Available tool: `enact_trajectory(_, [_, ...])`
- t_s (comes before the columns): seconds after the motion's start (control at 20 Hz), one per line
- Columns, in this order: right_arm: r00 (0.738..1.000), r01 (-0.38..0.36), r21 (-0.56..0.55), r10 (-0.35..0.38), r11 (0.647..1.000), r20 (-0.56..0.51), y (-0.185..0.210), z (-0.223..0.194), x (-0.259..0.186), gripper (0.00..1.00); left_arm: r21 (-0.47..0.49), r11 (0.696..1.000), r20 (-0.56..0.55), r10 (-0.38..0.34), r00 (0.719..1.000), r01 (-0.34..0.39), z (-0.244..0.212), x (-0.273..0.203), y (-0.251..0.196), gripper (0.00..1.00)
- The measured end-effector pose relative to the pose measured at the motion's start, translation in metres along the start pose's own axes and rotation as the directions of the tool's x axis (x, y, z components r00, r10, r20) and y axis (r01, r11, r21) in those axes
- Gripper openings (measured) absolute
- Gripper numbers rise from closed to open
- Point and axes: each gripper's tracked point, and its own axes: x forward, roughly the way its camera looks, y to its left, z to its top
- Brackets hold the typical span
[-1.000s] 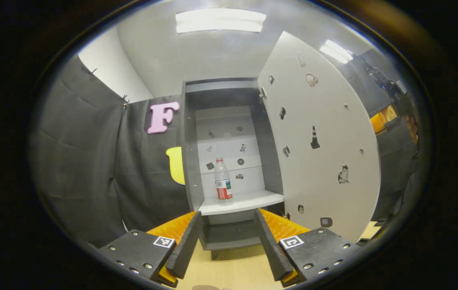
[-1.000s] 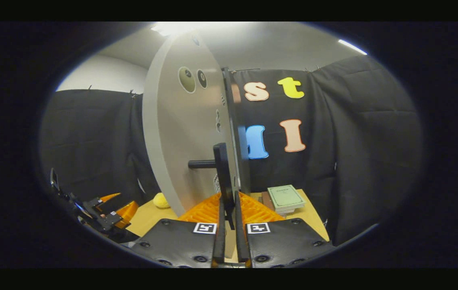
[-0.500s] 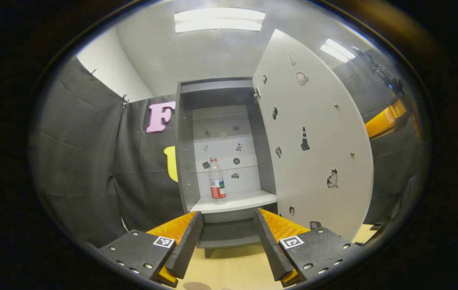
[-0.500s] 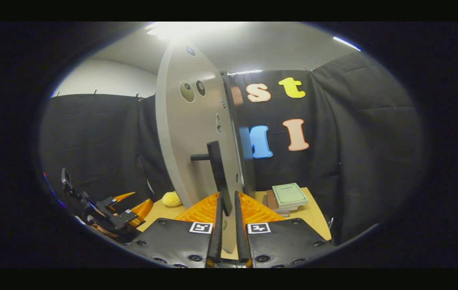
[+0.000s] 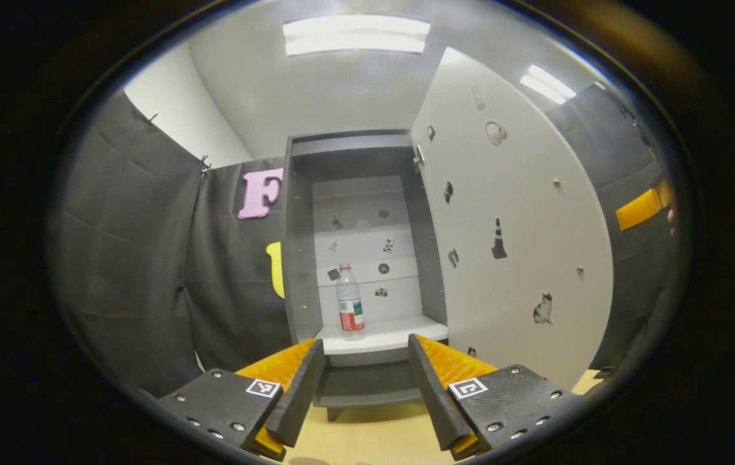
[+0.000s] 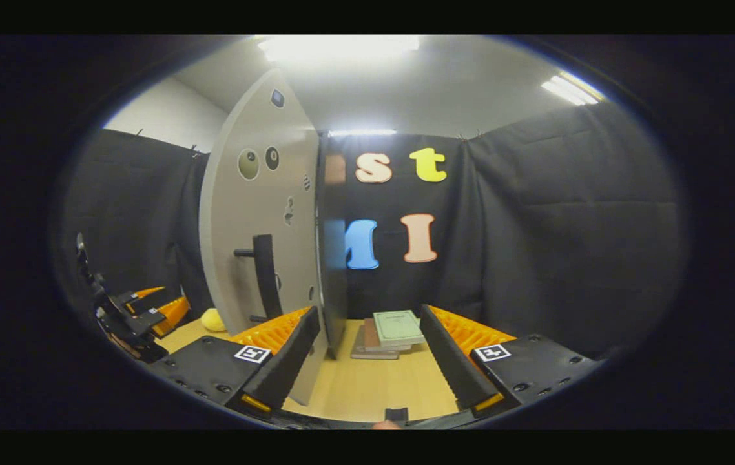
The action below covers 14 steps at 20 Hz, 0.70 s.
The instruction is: Open the cabinet door with the right hand, grasp the bottle in the cabinet with the left hand and place it on the coaster, then close the cabinet door with the right hand.
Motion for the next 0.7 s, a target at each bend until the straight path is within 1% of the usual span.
enact_trajectory(0.05, [1.0, 0.015, -0.003, -0.015, 1.0, 0.006, -0.004, 0.001, 0.001, 0.94, -0.002, 1.0, 0.004, 0.0, 1.0, 0.0, 0.003, 0.011, 0.002, 0.77])
enact_trajectory(0.1, [1.0, 0.025, 0.001, -0.025, 1.0, 0.007, -0.006, 0.001, 0.002, 0.98, 0.0, 1.0, 0.009, 0.003, 1.0, -0.003, 0.005, 0.023, 0.006, 0.77])
enact_trajectory(0.15, [0.999, 0.039, 0.011, -0.039, 0.999, 0.005, -0.009, 0.001, 0.003, 0.98, 0.004, 1.0, 0.01, 0.008, 1.0, -0.008, 0.006, 0.038, 0.011, 0.77])
enact_trajectory(0.2, [0.998, 0.057, 0.018, -0.057, 0.998, 0.0, -0.012, 0.001, 0.003, 0.94, 0.007, 1.0, 0.01, 0.012, 1.0, -0.012, 0.006, 0.052, 0.016, 0.77])
enact_trajectory(0.3, [0.996, 0.09, 0.019, -0.09, 0.996, -0.011, -0.019, 0.0, 0.006, 0.94, -0.003, 1.0, -0.003, 0.005, 1.0, -0.005, 0.003, 0.086, 0.022, 0.77])
enact_trajectory(0.35, [0.993, 0.114, 0.014, -0.113, 0.993, -0.017, -0.024, -0.001, 0.007, 0.99, -0.015, 1.0, -0.013, 0.001, 1.0, -0.001, -0.001, 0.101, 0.025, 0.77])
enact_trajectory(0.45, [0.986, 0.164, 0.011, -0.164, 0.986, -0.021, -0.032, -0.003, 0.01, 0.99, -0.045, 0.999, -0.033, -0.009, 0.999, 0.008, -0.01, 0.132, 0.03, 0.77])
enact_trajectory(0.5, [0.983, 0.183, 0.018, -0.183, 0.983, -0.026, -0.033, -0.004, 0.011, 0.94, -0.054, 0.998, -0.041, -0.017, 0.999, 0.014, -0.015, 0.149, 0.032, 0.77])
enact_trajectory(0.7, [0.966, 0.257, 0.031, -0.255, 0.966, -0.044, -0.042, -0.01, 0.016, 0.94, -0.03, 0.999, -0.054, -0.022, 0.998, 0.021, -0.033, 0.211, 0.042, 0.77])
